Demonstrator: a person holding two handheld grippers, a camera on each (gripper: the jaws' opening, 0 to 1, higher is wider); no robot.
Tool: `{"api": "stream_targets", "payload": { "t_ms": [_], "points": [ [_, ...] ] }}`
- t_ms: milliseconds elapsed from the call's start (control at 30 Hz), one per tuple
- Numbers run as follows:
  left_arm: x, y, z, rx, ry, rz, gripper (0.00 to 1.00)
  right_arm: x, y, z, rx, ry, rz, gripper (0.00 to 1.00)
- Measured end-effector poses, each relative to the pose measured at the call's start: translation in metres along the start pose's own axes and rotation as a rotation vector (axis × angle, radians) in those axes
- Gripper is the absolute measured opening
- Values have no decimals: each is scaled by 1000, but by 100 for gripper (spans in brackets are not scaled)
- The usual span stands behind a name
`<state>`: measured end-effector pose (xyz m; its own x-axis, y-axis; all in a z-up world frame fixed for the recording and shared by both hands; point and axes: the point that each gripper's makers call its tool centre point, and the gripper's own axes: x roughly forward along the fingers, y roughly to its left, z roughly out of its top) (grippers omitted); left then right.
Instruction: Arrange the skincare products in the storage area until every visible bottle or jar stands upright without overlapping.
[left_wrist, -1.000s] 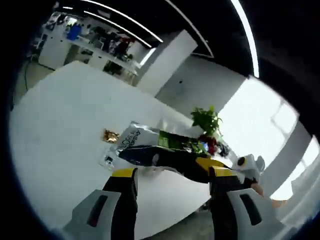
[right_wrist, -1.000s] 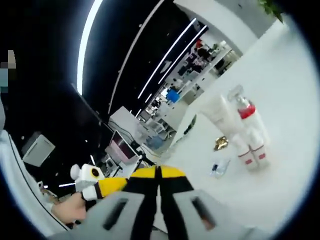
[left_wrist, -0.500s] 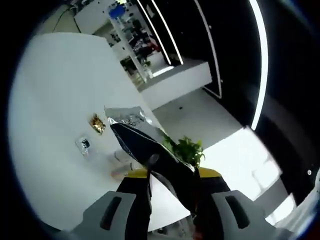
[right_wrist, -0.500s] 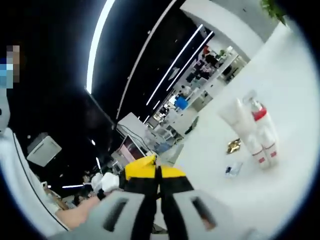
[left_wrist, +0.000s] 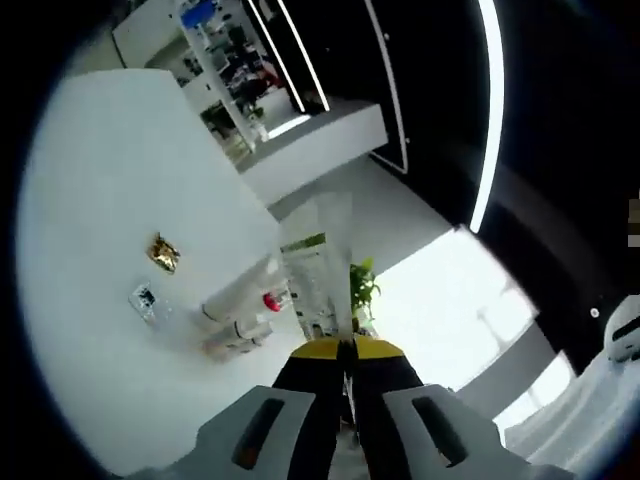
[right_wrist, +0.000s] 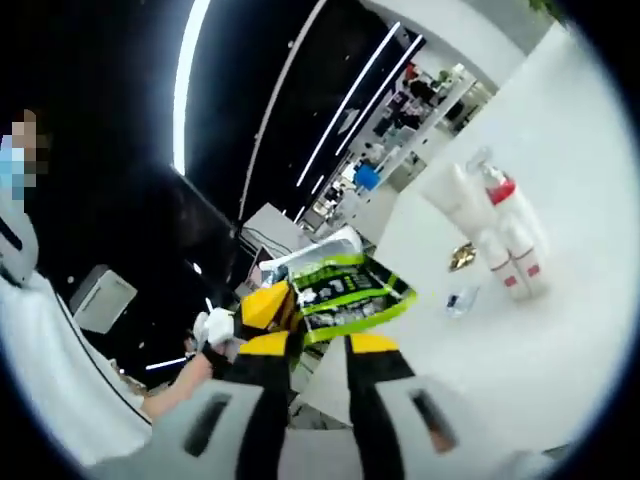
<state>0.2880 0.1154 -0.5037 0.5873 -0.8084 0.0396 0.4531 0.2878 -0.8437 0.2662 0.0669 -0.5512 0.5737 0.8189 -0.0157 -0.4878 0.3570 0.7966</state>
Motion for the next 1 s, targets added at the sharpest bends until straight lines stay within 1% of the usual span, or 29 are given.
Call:
{"api": "stream_targets", "payload": {
  "t_ms": [33,67,100,133,167,200,233,267,300,333,367,400,433,467,500,533,567,600,633,667,700,733,767,800,833,900,933,967,1000],
  "points": [
    [-1,-4,-2,14,34,-15,0,-1,-2,1,7,11,13,38],
    [-2,-8,-3,41,81,-29,0,-3,-8,6,-4,12,5,42],
    [-4,-11,-5,66,115,-41,0,-4,-9,10,-11,14,13,43],
    [-5,-15,-9,85,168,-60,0,-4,-6,16,-7,18,52,41],
    [-5,-16,-10,91,186,-66,0,-2,0,20,21,17,94,40],
    [-7,-19,-14,110,238,-84,0,-1,3,24,37,18,124,39],
    [-8,-21,-17,119,272,-95,0,2,9,29,53,25,171,37],
    [-8,-22,-19,128,297,-104,0,4,11,29,61,30,186,36],
    [-8,-24,-21,139,320,-118,0,9,17,29,89,55,227,35],
    [-8,-26,-24,145,341,-134,0,10,18,28,97,62,237,34],
    [-8,-28,-27,151,363,-152,0,13,20,24,121,86,260,34],
    [-8,-30,-28,155,375,-163,0,16,20,20,151,100,270,33],
    [-8,-32,-31,158,394,-182,0,17,19,20,155,95,274,29],
    [-7,-32,-32,156,401,-188,0,18,19,18,165,92,279,26],
    [-6,-31,-34,152,407,-190,0,17,19,17,185,85,289,20],
    [-6,-28,-33,154,402,-190,0,16,14,18,192,67,268,19],
    [-7,-23,-32,121,401,-181,0,13,12,19,200,47,267,17],
    [-8,-18,-32,110,404,-176,0,11,10,22,215,28,260,14],
    [-9,-10,-32,100,405,-165,0,7,5,27,250,-8,251,5],
    [-8,-1,-33,103,408,-136,0,2,11,31,286,-25,299,2],
    [-8,4,-35,89,416,-129,0,0,13,30,298,-21,309,1],
    [-8,5,-38,68,426,-140,0,0,5,23,244,-9,258,1],
    [-6,9,-41,49,435,-146,0,0,0,21,232,-10,234,1],
    [-4,13,-43,53,442,-138,0,-2,-1,20,266,-12,238,1],
    [-2,18,-45,59,450,-126,0,-2,-2,19,277,-14,234,1],
    [3,34,-49,71,478,-97,0,-2,-19,16,275,-30,153,1],
    [5,42,-50,122,493,-86,2,-2,-25,14,312,-39,128,1],
    [7,49,-51,166,505,-78,4,-2,-30,13,321,-50,107,1],
    [9,61,-55,210,547,-51,6,-3,-36,12,321,-58,77,1]
  ]
}}
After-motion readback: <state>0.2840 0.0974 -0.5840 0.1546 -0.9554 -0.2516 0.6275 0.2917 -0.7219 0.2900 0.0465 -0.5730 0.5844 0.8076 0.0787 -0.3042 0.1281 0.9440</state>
